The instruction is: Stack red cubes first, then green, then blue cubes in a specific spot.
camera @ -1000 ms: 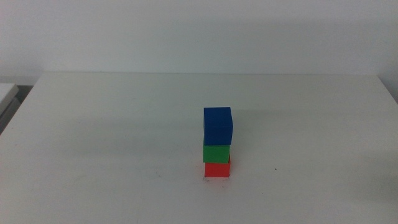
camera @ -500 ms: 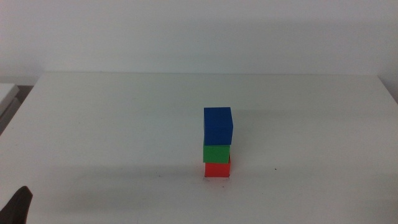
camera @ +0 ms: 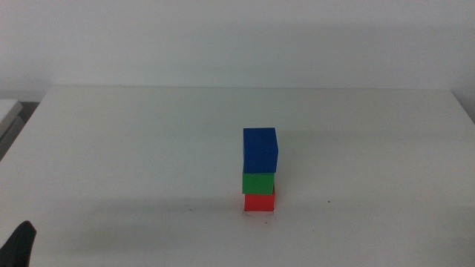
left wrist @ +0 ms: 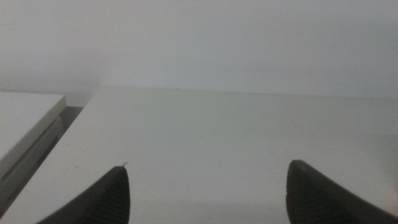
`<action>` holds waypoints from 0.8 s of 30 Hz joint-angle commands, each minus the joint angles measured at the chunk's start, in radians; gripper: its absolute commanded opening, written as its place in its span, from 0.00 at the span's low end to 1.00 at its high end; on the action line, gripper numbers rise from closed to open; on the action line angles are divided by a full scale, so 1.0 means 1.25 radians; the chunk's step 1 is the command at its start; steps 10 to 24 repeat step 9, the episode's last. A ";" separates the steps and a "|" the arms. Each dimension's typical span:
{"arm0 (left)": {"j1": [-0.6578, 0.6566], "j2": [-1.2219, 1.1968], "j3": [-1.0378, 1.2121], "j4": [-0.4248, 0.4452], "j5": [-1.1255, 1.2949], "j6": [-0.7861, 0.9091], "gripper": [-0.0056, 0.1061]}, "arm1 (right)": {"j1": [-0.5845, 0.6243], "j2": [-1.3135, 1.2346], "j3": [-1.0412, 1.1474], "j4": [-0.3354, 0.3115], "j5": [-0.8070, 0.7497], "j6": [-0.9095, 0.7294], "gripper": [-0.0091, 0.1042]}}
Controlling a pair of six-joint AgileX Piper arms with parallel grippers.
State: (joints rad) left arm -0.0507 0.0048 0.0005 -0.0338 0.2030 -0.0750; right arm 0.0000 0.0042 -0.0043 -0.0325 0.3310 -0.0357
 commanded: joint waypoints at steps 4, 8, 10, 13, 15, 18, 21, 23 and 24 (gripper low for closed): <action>0.002 -0.004 0.000 0.021 -0.017 -0.001 0.78 | -0.003 -0.003 0.003 -0.004 -0.011 -0.002 0.90; 0.002 -0.004 0.000 0.021 -0.017 -0.001 0.78 | -0.003 -0.003 0.003 -0.004 -0.011 -0.002 0.90; 0.002 -0.004 0.000 0.021 -0.017 -0.001 0.78 | -0.003 -0.003 0.003 -0.004 -0.011 -0.002 0.90; 0.002 -0.004 0.000 0.021 -0.017 -0.001 0.78 | -0.003 -0.003 0.003 -0.004 -0.011 -0.002 0.90; 0.002 -0.004 0.000 0.021 -0.017 -0.001 0.78 | -0.003 -0.003 0.003 -0.004 -0.011 -0.002 0.90; 0.002 -0.004 0.000 0.021 -0.017 -0.001 0.78 | -0.003 -0.003 0.003 -0.004 -0.011 -0.002 0.90; 0.002 -0.004 0.000 0.021 -0.017 -0.001 0.78 | -0.003 -0.003 0.003 -0.004 -0.011 -0.002 0.90; 0.002 -0.004 0.000 0.021 -0.017 -0.001 0.78 | -0.003 -0.003 0.003 -0.004 -0.011 -0.002 0.90; 0.002 -0.004 0.000 0.021 -0.017 -0.001 0.78 | -0.003 -0.003 0.003 -0.004 -0.011 -0.002 0.90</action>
